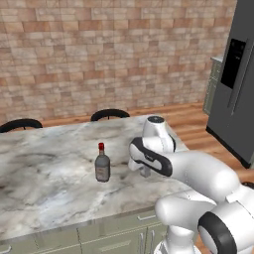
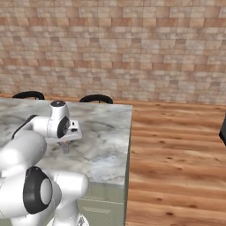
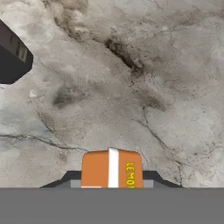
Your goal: Move the drinks to the dining counter.
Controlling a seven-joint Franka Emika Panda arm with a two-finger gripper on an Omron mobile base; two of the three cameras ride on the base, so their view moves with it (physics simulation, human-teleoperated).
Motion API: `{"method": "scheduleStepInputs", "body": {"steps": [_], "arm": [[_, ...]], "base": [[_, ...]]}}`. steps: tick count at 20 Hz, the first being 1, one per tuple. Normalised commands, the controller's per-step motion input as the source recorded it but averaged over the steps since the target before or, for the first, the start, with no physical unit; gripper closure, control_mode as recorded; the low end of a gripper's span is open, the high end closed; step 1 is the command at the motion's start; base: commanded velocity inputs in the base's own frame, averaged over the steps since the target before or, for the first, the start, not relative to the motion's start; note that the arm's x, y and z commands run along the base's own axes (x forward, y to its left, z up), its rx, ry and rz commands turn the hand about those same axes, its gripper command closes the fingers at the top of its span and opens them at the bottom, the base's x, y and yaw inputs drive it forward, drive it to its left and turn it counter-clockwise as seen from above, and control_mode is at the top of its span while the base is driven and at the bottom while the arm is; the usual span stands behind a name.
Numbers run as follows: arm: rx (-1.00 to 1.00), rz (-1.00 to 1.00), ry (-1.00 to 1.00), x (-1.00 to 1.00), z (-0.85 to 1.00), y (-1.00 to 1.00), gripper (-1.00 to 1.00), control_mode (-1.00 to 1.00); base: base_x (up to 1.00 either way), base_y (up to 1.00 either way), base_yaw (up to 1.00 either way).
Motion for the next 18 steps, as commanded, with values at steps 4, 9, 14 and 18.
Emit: {"method": "scheduleStepInputs", "body": {"steps": [4,9,14,18], "arm": [[0.0,0.02,0.0,0.0,-0.2,0.04,1.0,-1.0],[-0.01,0.03,0.0,0.0,-0.23,0.06,1.0,-1.0],[0.0,0.02,0.0,0.01,-0.23,0.04,1.0,-1.0],[0.0,0.01,0.0,0.01,-0.17,0.0,1.0,-1.0]], "base": [[0.0,0.0,0.0],[0.0,0.0,0.0],[0.0,0.0,0.0],[0.0,0.0,0.0]]}}
